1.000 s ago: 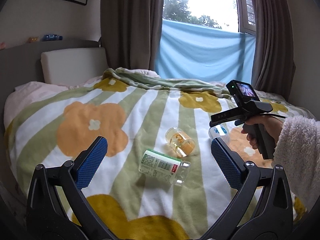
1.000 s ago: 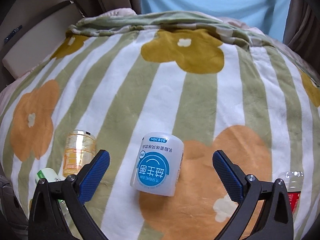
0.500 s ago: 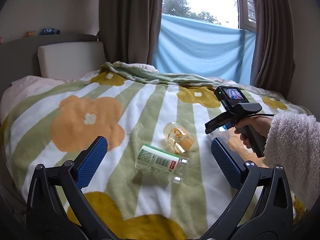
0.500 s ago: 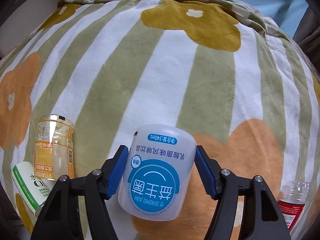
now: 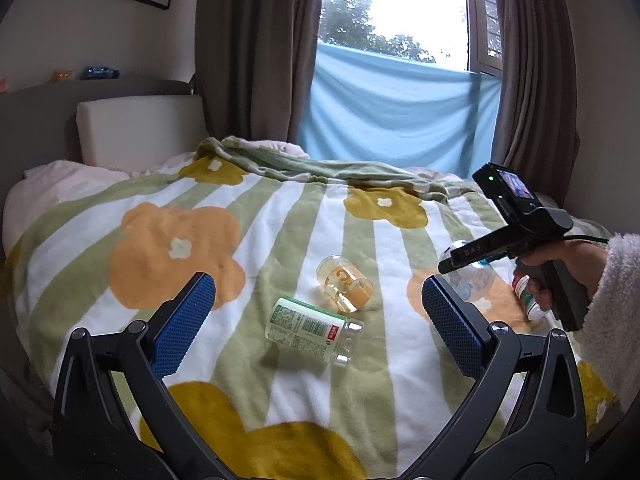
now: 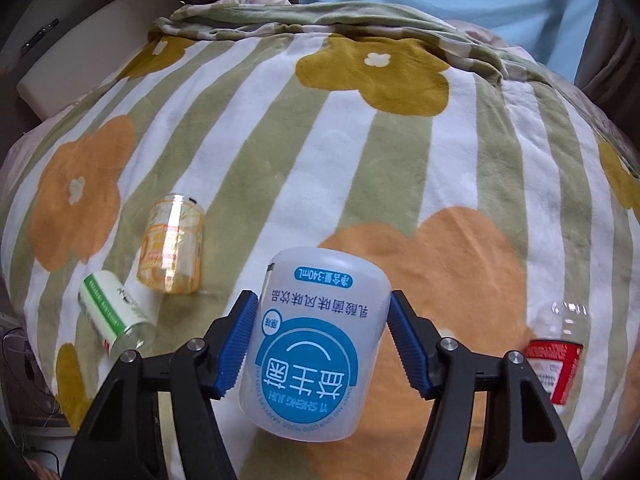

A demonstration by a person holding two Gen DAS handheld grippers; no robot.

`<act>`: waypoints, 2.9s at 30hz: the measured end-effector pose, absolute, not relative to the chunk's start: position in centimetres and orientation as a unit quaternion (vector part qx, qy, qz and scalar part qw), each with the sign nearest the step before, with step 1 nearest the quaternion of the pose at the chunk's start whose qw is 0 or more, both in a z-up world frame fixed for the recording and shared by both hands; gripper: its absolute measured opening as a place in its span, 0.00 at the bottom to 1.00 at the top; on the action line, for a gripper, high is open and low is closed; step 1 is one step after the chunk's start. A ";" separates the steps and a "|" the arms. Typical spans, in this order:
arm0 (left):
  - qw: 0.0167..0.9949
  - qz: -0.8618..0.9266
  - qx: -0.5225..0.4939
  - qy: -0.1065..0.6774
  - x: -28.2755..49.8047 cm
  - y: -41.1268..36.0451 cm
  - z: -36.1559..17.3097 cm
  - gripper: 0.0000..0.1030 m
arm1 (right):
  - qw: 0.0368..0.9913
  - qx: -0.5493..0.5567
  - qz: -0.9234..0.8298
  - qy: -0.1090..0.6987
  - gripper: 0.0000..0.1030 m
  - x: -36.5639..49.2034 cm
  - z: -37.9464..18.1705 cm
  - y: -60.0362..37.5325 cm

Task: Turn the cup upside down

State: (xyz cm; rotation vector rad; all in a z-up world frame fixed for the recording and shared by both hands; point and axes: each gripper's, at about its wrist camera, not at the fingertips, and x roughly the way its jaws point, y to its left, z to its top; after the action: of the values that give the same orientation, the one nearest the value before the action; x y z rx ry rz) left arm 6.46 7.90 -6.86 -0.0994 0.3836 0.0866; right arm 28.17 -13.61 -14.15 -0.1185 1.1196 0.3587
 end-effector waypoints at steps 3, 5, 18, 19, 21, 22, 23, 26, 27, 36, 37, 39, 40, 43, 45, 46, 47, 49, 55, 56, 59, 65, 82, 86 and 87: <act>0.980 0.032 -0.048 0.189 5.9 7.3 -6.6 1.00 | 0.828 -0.054 0.173 0.530 0.60 24.6 -14.3 -15.2; 0.981 0.025 -0.049 0.189 5.5 6.8 -6.5 1.00 | 0.824 -0.053 0.174 0.536 0.60 22.4 -15.3 -15.9; 0.978 0.006 -0.039 0.206 4.2 5.2 -5.9 1.00 | 0.804 -0.067 0.164 0.568 0.60 18.2 -21.1 -18.1; 0.977 0.006 -0.038 0.208 4.2 5.2 -5.8 1.00 | 0.803 -0.065 0.163 0.570 0.60 18.2 -21.4 -18.1; 0.977 0.007 -0.036 0.211 4.1 5.1 -5.8 1.00 | 0.803 -0.061 0.164 0.570 0.60 18.3 -21.7 -18.2; 0.976 0.007 -0.036 0.214 4.1 5.1 -5.8 1.00 | 0.801 -0.060 0.165 0.572 0.61 18.2 -21.9 -18.2; 0.976 0.006 -0.036 0.216 4.1 4.9 -5.7 1.00 | 0.800 -0.058 0.166 0.574 0.61 18.2 -22.0 -18.2; 0.975 0.004 -0.035 0.221 4.0 4.5 -5.5 1.00 | 0.806 -0.032 0.163 0.569 0.69 17.9 -21.9 -18.8; 0.974 0.004 -0.034 0.225 4.0 4.2 -5.4 1.00 | 0.807 -0.020 0.158 0.569 0.75 17.8 -21.7 -19.3; 0.966 -0.011 -0.002 0.258 6.4 0.9 -2.1 1.00 | 0.850 0.076 0.190 0.485 1.00 13.9 -14.9 -25.6; 0.964 -0.023 0.003 0.265 7.3 0.1 -1.4 1.00 | 0.853 0.080 0.196 0.477 1.00 13.4 -14.1 -26.1; 0.959 -0.049 0.015 0.280 9.2 -1.6 0.0 1.00 | 0.855 0.079 0.220 0.463 1.00 11.8 -12.5 -27.3; 0.953 -0.068 0.022 0.294 10.4 -2.7 0.7 1.00 | 0.861 0.070 0.222 0.452 1.00 11.0 -11.8 -27.8; 0.919 -0.111 0.042 0.376 14.8 -6.2 1.2 1.00 | 0.896 0.030 0.187 0.401 1.00 7.9 -10.1 -29.7; 0.886 -0.142 0.039 0.441 17.3 -8.3 0.2 1.00 | 0.922 0.014 0.157 0.354 1.00 5.9 -9.6 -31.0; 0.871 -0.150 0.032 0.467 18.3 -9.1 -0.5 1.00 | 0.929 0.013 0.151 0.337 1.00 5.3 -9.5 -31.6; 0.855 -0.151 0.027 0.495 19.4 -10.0 -1.7 1.00 | 0.935 0.017 0.148 0.322 1.00 4.5 -9.6 -32.1; 0.825 -0.148 0.024 0.545 21.1 -11.7 -4.6 1.00 | 0.942 0.031 0.146 0.302 1.00 3.7 -10.0 -33.0; 0.700 -0.124 0.003 0.704 25.2 -15.7 -16.2 0.98 | 0.954 0.049 0.162 0.246 1.00 0.2 -11.5 -33.9; 0.686 -0.114 0.004 0.719 25.6 -15.7 -17.4 0.97 | 0.956 0.041 0.162 0.240 1.00 -0.3 -11.7 -34.0; 0.662 -0.083 0.028 0.744 26.4 -16.6 -20.3 0.94 | 0.957 0.034 0.164 0.236 1.00 -1.3 -12.5 -34.4; 0.641 -0.069 0.027 0.764 26.4 -17.8 -22.8 0.94 | 0.953 0.062 0.167 0.244 1.00 -1.4 -13.9 -35.7; 0.623 -0.060 0.025 0.779 23.4 -19.6 -25.9 0.56 | 0.947 0.068 0.189 0.252 1.00 -0.8 -14.1 -35.2; 0.637 -0.071 0.019 0.767 24.0 -20.0 -24.5 0.56 | 0.946 0.069 0.192 0.251 1.00 -0.7 -13.9 -35.2; 0.644 -0.075 0.010 0.761 23.8 -19.9 -23.9 0.56 | 0.946 0.070 0.193 0.250 1.00 -0.7 -13.8 -35.3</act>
State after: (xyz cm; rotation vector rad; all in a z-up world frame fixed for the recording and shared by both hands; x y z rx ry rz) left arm 23.83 -19.90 -23.93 0.0235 1.7337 -0.1718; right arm -0.72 -35.26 -13.84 0.1432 0.5098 0.3933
